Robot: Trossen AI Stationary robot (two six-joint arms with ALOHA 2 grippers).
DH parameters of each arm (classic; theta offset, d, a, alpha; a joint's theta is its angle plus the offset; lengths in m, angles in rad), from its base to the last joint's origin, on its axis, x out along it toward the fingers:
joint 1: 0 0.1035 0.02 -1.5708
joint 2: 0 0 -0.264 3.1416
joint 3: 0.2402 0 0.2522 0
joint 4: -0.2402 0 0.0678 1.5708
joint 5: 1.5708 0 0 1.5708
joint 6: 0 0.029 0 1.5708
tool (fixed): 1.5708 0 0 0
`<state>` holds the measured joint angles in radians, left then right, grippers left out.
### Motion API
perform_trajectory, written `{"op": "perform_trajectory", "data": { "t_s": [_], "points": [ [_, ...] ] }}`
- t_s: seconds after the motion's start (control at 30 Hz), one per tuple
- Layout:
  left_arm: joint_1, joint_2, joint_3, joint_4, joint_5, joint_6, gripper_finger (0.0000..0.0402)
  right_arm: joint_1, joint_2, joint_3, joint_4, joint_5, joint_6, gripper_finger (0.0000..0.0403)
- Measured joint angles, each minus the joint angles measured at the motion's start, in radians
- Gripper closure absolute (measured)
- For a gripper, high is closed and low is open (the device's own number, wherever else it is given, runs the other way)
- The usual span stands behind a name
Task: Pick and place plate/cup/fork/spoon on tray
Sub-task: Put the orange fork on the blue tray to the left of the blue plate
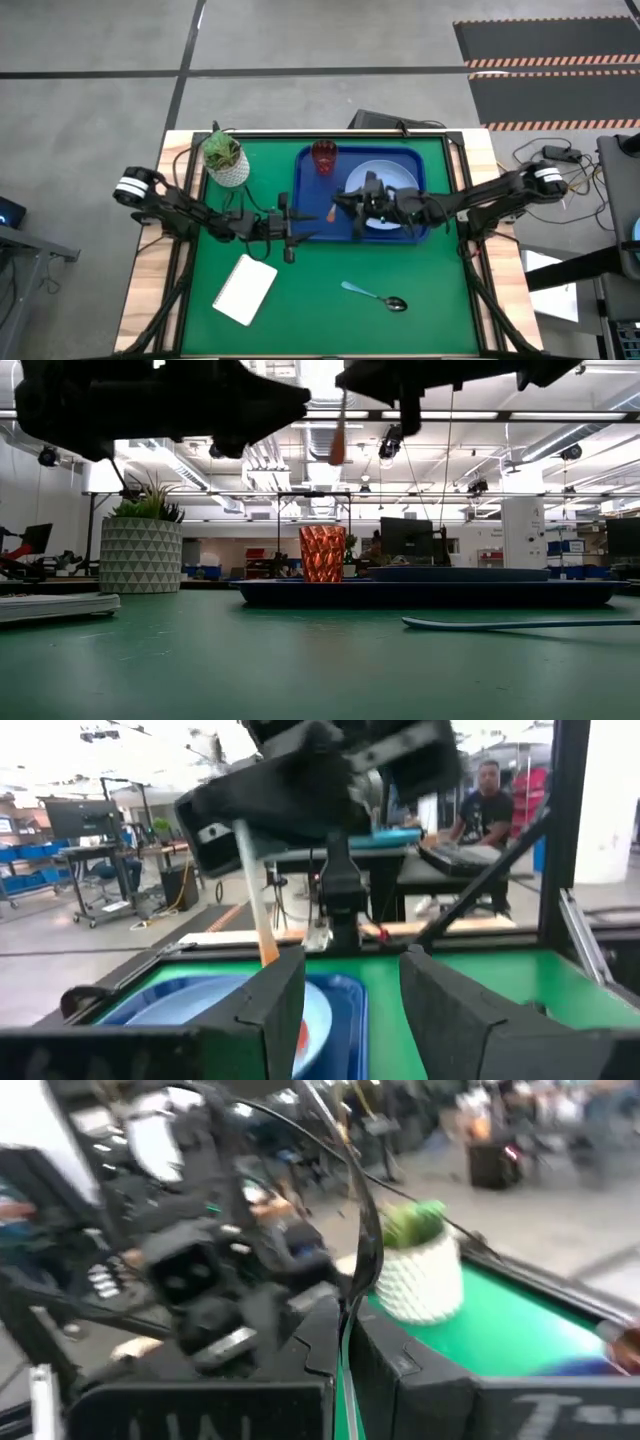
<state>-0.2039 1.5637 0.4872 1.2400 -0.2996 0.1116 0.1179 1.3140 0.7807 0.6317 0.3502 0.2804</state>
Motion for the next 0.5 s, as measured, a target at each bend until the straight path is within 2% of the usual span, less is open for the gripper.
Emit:
{"op": "perform_trajectory", "data": {
  "t_s": [0.1, 0.23, 0.33, 0.5],
  "points": [
    [0.000, -0.069, -0.046, -0.038, 0.000, 0.027, 0.0256, -0.029, -0.053, 0.000, -0.138, 0.017, 0.065, 0.0394],
    [0.001, -0.189, -0.099, -0.033, -0.037, 0.162, 0.0256, -0.074, -0.078, 0.000, -0.270, 0.016, 0.179, 0.0394],
    [0.002, -0.294, -0.114, -0.028, -0.055, 0.317, 0.0256, -0.098, -0.049, 0.000, -0.279, 0.012, 0.239, 0.0394],
    [0.002, -0.438, -0.122, -0.029, -0.057, 0.539, 0.0256, -0.126, 0.039, 0.000, -0.181, -0.020, 0.292, 0.0394]
  ]
}}
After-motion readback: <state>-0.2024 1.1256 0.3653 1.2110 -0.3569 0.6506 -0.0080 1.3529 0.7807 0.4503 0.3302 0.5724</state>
